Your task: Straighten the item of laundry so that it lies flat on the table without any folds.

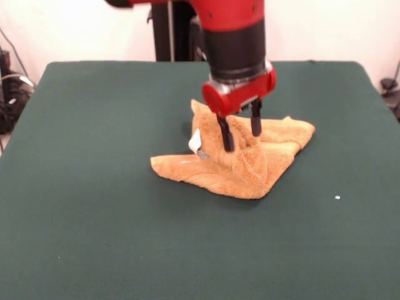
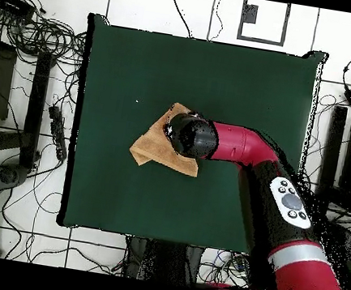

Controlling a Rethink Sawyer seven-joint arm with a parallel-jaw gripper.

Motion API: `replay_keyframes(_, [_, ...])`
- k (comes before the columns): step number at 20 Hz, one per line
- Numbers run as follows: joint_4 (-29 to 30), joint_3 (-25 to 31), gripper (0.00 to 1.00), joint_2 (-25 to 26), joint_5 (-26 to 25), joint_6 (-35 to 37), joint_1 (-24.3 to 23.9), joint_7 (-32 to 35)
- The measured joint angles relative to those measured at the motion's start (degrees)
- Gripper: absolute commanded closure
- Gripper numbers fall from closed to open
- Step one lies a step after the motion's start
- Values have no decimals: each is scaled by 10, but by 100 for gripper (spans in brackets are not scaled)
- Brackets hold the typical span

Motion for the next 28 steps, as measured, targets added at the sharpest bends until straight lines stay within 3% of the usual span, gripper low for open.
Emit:
replay_keyframes(4, [-7,11,0,38,0,-8,-9,0])
replay_keyframes(15, [-54,18,0,70,-2,-7,-12,0])
replay_keyframes(16, [-58,20,100,74,-2,-8,-13,0])
replay_keyframes(28, [-65,34,100,78,-2,-7,-22,0])
